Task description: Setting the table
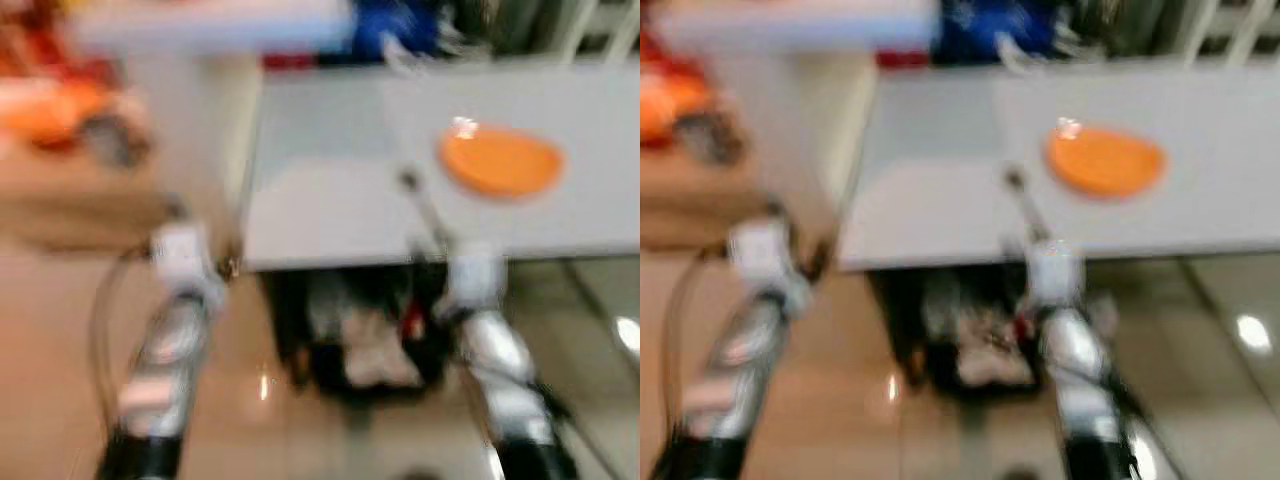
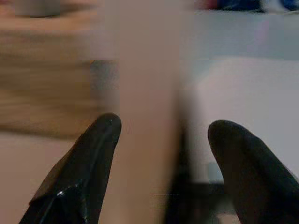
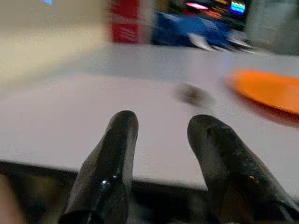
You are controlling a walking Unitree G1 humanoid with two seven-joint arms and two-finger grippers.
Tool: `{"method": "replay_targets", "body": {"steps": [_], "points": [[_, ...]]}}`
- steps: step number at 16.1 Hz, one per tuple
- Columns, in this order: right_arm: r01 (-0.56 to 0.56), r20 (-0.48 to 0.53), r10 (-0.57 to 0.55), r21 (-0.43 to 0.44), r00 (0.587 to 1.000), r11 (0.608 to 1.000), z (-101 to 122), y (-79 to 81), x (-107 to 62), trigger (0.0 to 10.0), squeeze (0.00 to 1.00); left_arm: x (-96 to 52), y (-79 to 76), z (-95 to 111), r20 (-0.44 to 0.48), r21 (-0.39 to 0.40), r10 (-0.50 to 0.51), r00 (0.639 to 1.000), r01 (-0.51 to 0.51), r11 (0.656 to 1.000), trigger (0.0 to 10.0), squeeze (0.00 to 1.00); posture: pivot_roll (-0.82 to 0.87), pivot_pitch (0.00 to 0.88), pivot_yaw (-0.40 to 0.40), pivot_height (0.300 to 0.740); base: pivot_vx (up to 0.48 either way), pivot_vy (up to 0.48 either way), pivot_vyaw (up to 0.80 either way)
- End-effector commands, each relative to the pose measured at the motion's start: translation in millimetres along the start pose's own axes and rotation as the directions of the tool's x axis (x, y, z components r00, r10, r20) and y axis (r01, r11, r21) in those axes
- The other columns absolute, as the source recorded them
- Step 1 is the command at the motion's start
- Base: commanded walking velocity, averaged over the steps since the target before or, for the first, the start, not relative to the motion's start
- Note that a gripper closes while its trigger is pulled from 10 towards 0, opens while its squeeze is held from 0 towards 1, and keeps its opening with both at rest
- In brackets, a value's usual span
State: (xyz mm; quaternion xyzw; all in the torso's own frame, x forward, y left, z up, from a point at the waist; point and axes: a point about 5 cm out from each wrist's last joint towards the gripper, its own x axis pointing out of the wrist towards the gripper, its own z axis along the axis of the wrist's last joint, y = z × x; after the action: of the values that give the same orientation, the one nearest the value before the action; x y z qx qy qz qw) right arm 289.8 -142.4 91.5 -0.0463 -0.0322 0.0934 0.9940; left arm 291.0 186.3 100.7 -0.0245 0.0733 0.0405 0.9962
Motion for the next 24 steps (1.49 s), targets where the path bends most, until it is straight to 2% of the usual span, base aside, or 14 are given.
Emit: {"method": "replay_targets", "body": {"steps": [1, 3, 4, 10, 14, 15, 17, 19, 22, 24], "points": [[0.026, -0.016, -0.026, -0.020, 1.000, 0.999, -2, -10.9, -2.0, 10.0, 0.00, 0.9, -7.8, 6, 0.025, 0.001, -0.020, 0.999, 0.020, 1.000, 10.0, 0.00, -0.14, 0.000, 0.070, 0.740, 0.000, 0.480, 0.00], [0.038, -0.035, -0.038, 0.006, 0.999, 0.999, -4, -11.0, -1.3, 10.0, 0.00, 0.2, -3.9, 6, 0.025, 0.009, -0.011, 1.000, 0.011, 1.000, 10.0, 0.00, -0.13, 0.000, 0.061, 0.740, 0.000, 0.480, 0.00], [0.041, -0.048, -0.040, 0.008, 0.998, 0.999, -6, -10.9, -0.6, 10.0, 1.00, -0.1, -2.3, 5, 0.024, 0.011, -0.006, 1.000, 0.005, 1.000, 10.0, 0.00, -0.12, 0.000, 0.055, 0.740, 0.000, 0.480, 0.00], [-0.010, -0.042, 0.010, 0.005, 0.999, 1.000, -7, -0.2, 3.1, 10.0, 1.00, -1.2, 3.3, 8, 0.033, 0.037, 0.000, 0.999, -0.001, 0.999, 10.0, 0.00, -0.11, 0.000, 0.056, 0.740, 0.000, 0.480, 0.00], [-0.003, -0.028, 0.002, -0.038, 1.000, 0.999, -5, -1.1, 2.8, 10.0, 1.00, 3.6, 0.9, 12, 0.041, 0.072, -0.024, 0.999, 0.021, 0.997, 10.0, 0.00, -0.12, 0.000, 0.056, 0.740, 0.000, 0.480, 0.00], [-0.006, -0.023, 0.005, -0.045, 1.000, 0.999, -4, -1.0, 3.4, 10.0, 0.00, 5.4, 0.8, 13, 0.049, 0.071, -0.020, 0.999, 0.017, 0.997, 10.0, 0.00, -0.12, 0.000, 0.056, 0.740, 0.000, 0.000, 0.00], [-0.001, -0.030, -0.001, -0.053, 1.000, 0.999, -5, -1.8, 4.5, 10.0, 0.00, 8.8, 0.5, 15, 0.051, 0.092, -0.023, 0.998, 0.018, 0.996, 10.0, 0.00, -0.12, 0.000, 0.055, 0.740, 0.000, 0.000, 0.00], [-0.002, -0.029, 0.001, -0.059, 1.000, 0.998, -5, -1.6, 5.2, 10.0, 0.00, 9.6, -4.1, 17, 0.052, 0.074, -0.058, 0.997, 0.054, 0.996, 10.0, 0.00, -0.13, 0.000, 0.054, 0.740, 0.000, 0.000, 0.00], [0.011, -0.018, -0.012, -0.058, 1.000, 0.998, -4, -2.5, 3.7, 10.0, 0.00, 6.3, -9.6, 20, 0.082, 0.070, -0.091, 0.992, 0.085, 0.994, 10.0, 0.00, -0.13, 0.000, 0.059, 0.740, 0.419, 0.000, 0.00], [0.062, 0.056, -0.057, -0.088, 0.997, 0.994, 8, -5.3, 7.1, 10.0, 0.00, 7.0, -14.3, 25, 0.111, 0.091, -0.123, 0.986, 0.114, 0.989, 10.0, 0.00, -0.12, 0.000, 0.063, 0.740, 0.480, 0.000, 0.00]]}}
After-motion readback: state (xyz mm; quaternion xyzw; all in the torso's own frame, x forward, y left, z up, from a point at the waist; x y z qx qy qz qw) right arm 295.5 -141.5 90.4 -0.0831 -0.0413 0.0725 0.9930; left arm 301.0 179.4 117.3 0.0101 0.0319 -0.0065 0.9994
